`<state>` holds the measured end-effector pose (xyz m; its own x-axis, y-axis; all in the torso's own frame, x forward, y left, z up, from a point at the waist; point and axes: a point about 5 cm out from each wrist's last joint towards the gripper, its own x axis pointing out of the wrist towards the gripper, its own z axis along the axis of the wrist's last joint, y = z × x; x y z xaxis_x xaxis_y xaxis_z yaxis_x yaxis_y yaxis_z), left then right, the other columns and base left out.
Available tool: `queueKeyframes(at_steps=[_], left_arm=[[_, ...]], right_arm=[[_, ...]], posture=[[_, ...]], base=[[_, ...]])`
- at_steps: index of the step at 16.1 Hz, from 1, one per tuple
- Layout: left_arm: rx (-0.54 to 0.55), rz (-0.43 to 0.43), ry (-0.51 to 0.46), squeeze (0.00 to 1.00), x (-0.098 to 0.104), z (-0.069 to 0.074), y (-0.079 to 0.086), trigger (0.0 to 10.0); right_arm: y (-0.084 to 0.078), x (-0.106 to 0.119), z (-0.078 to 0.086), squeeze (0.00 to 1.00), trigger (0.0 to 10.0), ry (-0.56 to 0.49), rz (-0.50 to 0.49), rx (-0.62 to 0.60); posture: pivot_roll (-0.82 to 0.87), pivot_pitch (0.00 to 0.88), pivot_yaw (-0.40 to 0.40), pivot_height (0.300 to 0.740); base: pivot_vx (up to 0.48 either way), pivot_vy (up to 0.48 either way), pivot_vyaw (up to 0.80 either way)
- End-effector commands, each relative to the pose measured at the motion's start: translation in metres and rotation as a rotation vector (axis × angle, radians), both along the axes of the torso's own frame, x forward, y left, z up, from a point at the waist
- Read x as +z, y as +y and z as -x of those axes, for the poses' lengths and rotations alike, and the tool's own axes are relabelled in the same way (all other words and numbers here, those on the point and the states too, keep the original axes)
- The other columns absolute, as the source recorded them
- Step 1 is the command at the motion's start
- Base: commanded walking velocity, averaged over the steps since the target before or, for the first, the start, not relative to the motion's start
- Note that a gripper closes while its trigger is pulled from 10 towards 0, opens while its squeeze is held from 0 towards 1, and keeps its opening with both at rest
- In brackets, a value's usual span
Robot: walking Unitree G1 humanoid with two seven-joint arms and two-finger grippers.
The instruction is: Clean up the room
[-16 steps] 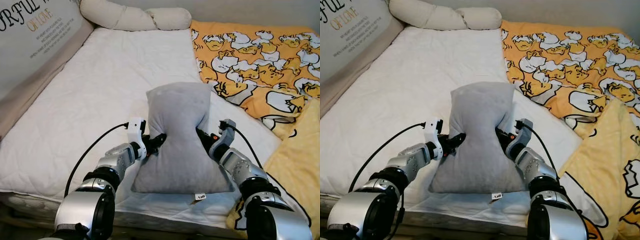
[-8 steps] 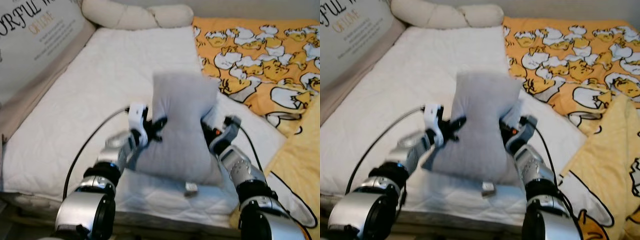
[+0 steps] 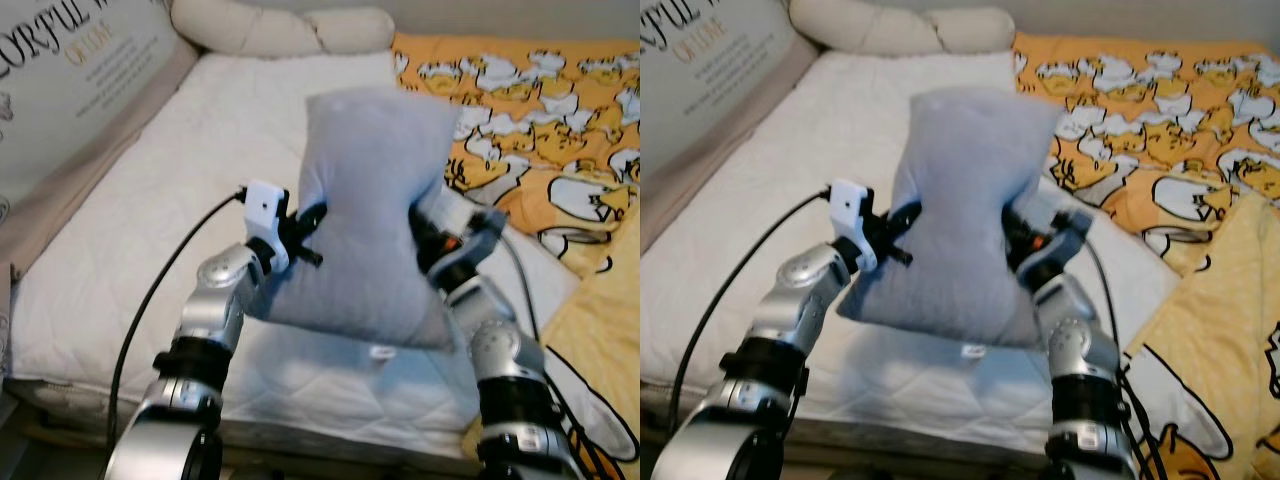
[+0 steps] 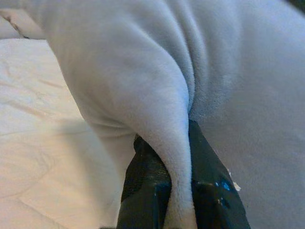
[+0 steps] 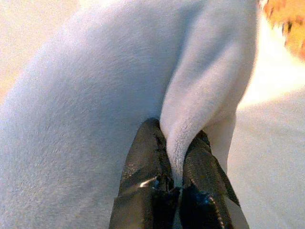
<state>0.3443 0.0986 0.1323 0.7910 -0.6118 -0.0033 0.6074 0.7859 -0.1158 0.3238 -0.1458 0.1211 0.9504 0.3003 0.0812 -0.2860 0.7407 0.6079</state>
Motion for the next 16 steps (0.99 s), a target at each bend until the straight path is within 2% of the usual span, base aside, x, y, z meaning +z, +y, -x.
queueKeyframes(at_steps=[1, 2, 3, 4, 6, 7, 8, 14, 16], left_arm=[[-0.013, -0.018, -0.038, 0.00, 0.009, 0.002, -0.006, 0.0], [0.004, -0.048, -0.043, 0.00, 0.009, 0.004, -0.005, 0.0], [0.027, -0.086, -0.041, 0.00, 0.009, 0.005, -0.006, 10.0], [0.045, -0.109, -0.041, 0.00, 0.010, 0.004, -0.007, 10.0], [0.050, -0.086, -0.081, 0.00, 0.020, 0.005, -0.008, 10.0], [0.065, -0.091, -0.074, 0.00, 0.021, 0.005, -0.007, 10.0], [0.070, -0.090, -0.077, 0.00, 0.022, 0.005, -0.006, 10.0], [0.112, -0.120, -0.065, 0.00, 0.021, 0.005, -0.003, 10.0], [0.125, -0.140, -0.052, 0.00, 0.018, 0.006, 0.001, 10.0]], right_arm=[[0.004, 0.011, 0.001, 0.00, 0.0, -0.046, -0.006, -0.006], [0.006, 0.012, 0.004, 0.00, 0.0, -0.051, 0.001, -0.020], [0.009, 0.011, 0.007, 0.00, 0.0, -0.043, 0.024, -0.014], [0.011, 0.010, 0.009, 0.00, 0.0, -0.036, 0.045, -0.007], [0.016, 0.005, 0.017, 0.00, 0.0, -0.004, 0.094, -0.014], [0.016, 0.002, 0.019, 0.00, 10.0, 0.014, 0.129, -0.033], [0.016, -0.001, 0.021, 0.00, 10.0, 0.019, 0.166, -0.041], [0.018, -0.004, 0.021, 0.00, 10.0, 0.054, 0.182, -0.039], [0.019, -0.005, 0.020, 0.00, 10.0, 0.062, 0.181, -0.035]], posture=[[-0.03, 0.000, 0.051, 0.740], [-0.03, 0.000, 0.052, 0.740], [-0.03, 0.000, 0.051, 0.740], [-0.03, 0.000, 0.051, 0.740], [-0.03, 0.000, 0.052, 0.740], [-0.03, 0.000, 0.053, 0.740], [-0.03, 0.000, 0.053, 0.740], [-0.02, 0.000, 0.033, 0.740], [-0.02, 0.000, 0.030, 0.740]], base=[[0.000, 0.000, 0.00], [0.000, 0.000, 0.00], [0.000, 0.000, 0.00], [0.000, 0.000, 0.00], [0.000, 0.000, 0.00], [0.000, 0.000, 0.00], [0.000, 0.000, 0.00], [0.000, 0.336, 0.00], [0.000, 0.364, -0.80]])
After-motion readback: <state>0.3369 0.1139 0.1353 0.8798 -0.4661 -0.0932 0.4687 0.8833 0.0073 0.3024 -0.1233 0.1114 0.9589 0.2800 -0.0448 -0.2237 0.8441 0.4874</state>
